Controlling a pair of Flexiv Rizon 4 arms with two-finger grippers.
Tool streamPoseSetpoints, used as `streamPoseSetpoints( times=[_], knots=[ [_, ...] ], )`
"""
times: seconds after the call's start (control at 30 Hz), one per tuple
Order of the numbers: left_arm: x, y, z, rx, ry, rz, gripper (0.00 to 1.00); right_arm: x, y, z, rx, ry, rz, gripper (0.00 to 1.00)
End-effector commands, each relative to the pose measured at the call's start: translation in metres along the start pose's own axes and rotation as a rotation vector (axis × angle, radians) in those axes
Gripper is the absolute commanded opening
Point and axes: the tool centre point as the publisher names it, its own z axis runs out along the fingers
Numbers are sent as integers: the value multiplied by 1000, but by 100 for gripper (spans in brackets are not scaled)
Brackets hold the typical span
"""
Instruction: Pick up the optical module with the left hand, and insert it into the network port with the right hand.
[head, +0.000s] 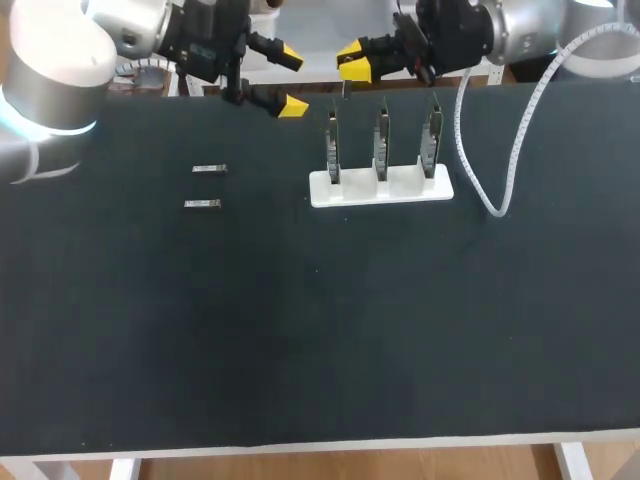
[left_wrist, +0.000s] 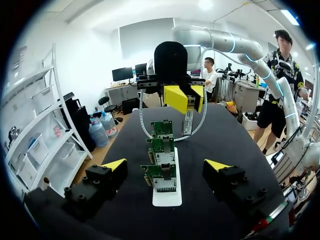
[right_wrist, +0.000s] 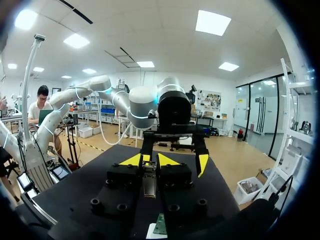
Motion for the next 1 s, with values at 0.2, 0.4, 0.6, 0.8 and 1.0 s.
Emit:
streamPoseSetpoints(
  times=[0.2, 0.4, 0.6, 0.8, 1.0],
  knots=[
    [0, -1, 0, -4, 2, 0, 100, -1, -18, 7, -85, 46, 22, 0],
    [0, -1, 0, -4, 2, 0, 100, -2, -18, 11, -91, 46, 16, 0],
    [0, -1, 0, -4, 2, 0, 100, 3, -17, 9, -76, 42, 29, 0],
    [0, -1, 0, -4, 2, 0, 100, 12, -15, 13, -81, 29, 54, 0],
    [0, -1, 0, -4, 2, 0, 100, 19, -14, 14, -76, 35, 76, 0]
  ],
)
